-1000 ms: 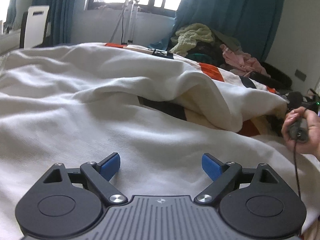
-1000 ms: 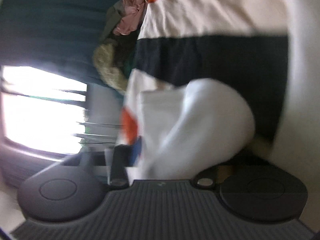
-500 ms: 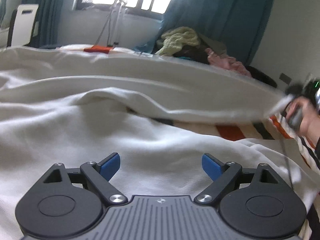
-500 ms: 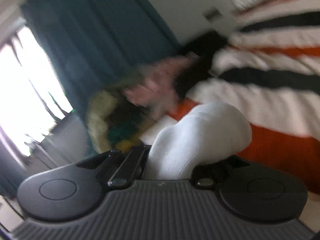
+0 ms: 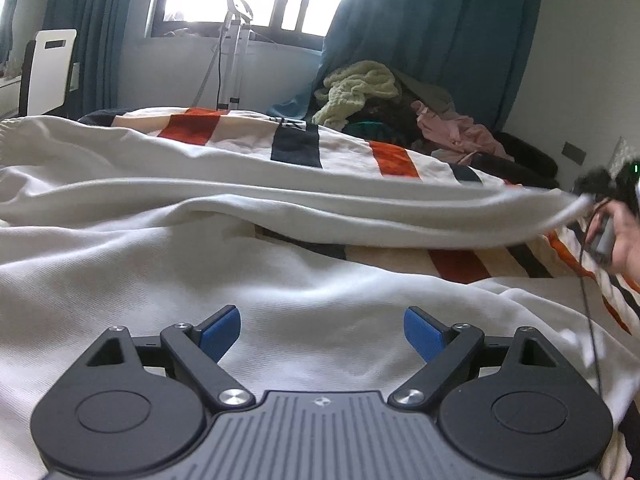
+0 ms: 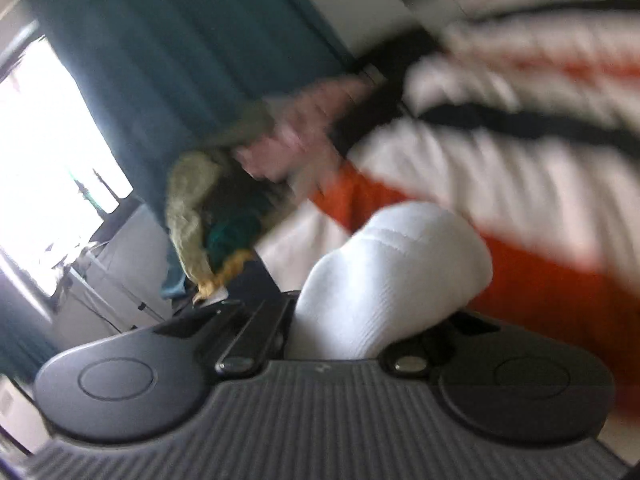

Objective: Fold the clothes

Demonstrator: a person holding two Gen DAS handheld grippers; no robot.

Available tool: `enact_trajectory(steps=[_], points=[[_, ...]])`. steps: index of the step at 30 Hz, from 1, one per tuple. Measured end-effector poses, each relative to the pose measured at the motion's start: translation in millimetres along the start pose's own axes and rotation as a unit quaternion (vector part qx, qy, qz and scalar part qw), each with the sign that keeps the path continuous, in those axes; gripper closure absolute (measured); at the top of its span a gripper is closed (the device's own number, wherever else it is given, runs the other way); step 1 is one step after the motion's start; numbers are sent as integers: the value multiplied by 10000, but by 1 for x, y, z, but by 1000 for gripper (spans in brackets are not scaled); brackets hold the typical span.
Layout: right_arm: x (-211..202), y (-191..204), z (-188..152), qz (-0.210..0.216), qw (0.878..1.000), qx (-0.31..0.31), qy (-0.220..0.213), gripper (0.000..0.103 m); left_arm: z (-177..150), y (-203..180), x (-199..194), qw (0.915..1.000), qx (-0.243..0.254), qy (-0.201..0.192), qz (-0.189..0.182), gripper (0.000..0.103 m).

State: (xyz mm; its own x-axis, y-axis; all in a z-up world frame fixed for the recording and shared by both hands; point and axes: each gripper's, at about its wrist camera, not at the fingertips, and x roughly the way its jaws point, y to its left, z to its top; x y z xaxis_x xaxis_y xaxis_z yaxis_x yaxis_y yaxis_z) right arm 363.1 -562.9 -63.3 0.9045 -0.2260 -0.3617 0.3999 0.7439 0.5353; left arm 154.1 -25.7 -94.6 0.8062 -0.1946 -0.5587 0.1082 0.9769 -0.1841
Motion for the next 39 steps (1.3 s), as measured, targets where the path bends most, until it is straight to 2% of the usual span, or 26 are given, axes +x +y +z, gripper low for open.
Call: enact_trajectory(steps=[2,3,4,5,9,10,11,13,20,24,27,32,36,39], points=[[6,4,10,-241,9993,-250,-111,97,1,1,0,10000,25,-13,6,13],[11,0,9,-457,9985,-299,-92,93,1,2,0,10000,47,-22,19,13],[15,-6,6,-641,9974,-321,-49,89,1,2,1,10000,65,-33,24,13],[18,-16,1,-751,9968,-271,53,80,2,2,1,10000,81,-43,24,13],[23,-56,-26,-963,9939,170,512,62,3,1,9,9998,177,-51,24,13],[21,-64,-32,-994,9928,311,587,52,3,0,11,9997,221,-63,40,13],[16,-70,-37,-1001,9922,432,599,38,4,0,13,9996,262,-76,59,13],[2,-77,-44,-956,9923,617,489,28,6,-1,15,9993,330,-108,111,13],[-66,-83,-75,-927,9916,783,457,29,8,-5,9,9983,486,-233,239,13],[-106,-77,-80,-918,9946,72,480,29,8,-4,-11,9985,393,-294,246,13],[-130,-79,-69,-1105,9927,-405,253,28,7,-2,-26,9990,282,-285,207,13],[-128,-110,-63,-1296,9904,-85,467,26,4,-4,-41,9988,247,-361,204,11],[-106,-106,-70,-1345,9842,-871,759,26,4,-7,-39,9988,287,-333,230,11],[-91,-97,-71,-1098,9856,-1015,786,27,3,-9,-32,9989,303,-274,241,11]])
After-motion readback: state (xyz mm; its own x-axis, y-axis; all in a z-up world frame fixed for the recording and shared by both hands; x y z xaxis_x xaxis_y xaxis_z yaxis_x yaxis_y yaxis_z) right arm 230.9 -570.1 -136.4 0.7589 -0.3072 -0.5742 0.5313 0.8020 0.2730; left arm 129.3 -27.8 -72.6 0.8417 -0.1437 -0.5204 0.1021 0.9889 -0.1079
